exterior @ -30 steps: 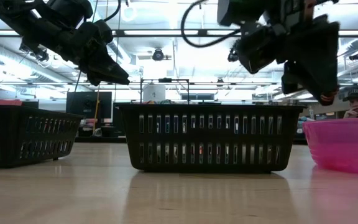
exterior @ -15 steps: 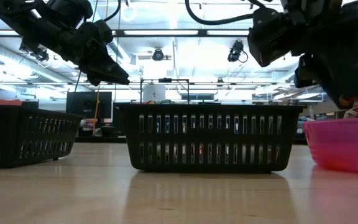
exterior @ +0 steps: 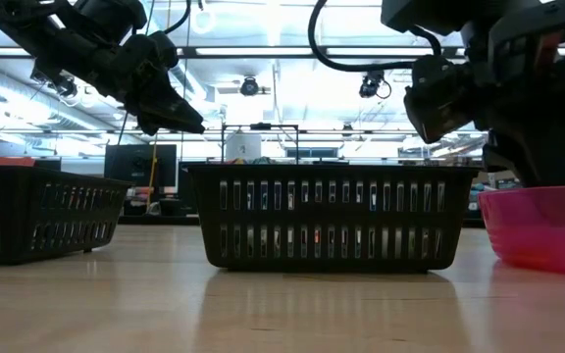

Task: Sort Halloween decoration
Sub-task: Put the orange pumpkin toy into the pink bowl, then put the black skeleton toy into the left black bin

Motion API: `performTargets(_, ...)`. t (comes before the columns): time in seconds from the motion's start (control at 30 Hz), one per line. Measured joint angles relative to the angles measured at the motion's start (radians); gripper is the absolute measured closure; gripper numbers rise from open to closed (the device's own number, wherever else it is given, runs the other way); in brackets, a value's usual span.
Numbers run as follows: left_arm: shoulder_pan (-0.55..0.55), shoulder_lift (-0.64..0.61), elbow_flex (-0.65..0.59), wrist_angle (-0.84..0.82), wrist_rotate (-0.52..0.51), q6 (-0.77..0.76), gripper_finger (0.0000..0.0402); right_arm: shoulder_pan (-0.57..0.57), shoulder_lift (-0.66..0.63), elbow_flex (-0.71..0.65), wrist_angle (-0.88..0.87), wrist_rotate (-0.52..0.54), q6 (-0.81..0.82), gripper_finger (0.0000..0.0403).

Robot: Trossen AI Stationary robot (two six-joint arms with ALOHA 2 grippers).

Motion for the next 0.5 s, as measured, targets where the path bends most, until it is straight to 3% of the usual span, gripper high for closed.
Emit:
performTargets(0.27,0.0,0.0,0.0,0.0,0.0,0.0,0.0285,0.0,0.0,0.0,0.007,-0.008,-0.009,0.0234)
performTargets(0.5,0.0,0.0,0.0,0.003,0.0,0.0,0.0285,-0.059,0.0,0.078,-0.084,-0.137,-0.068,0.0228)
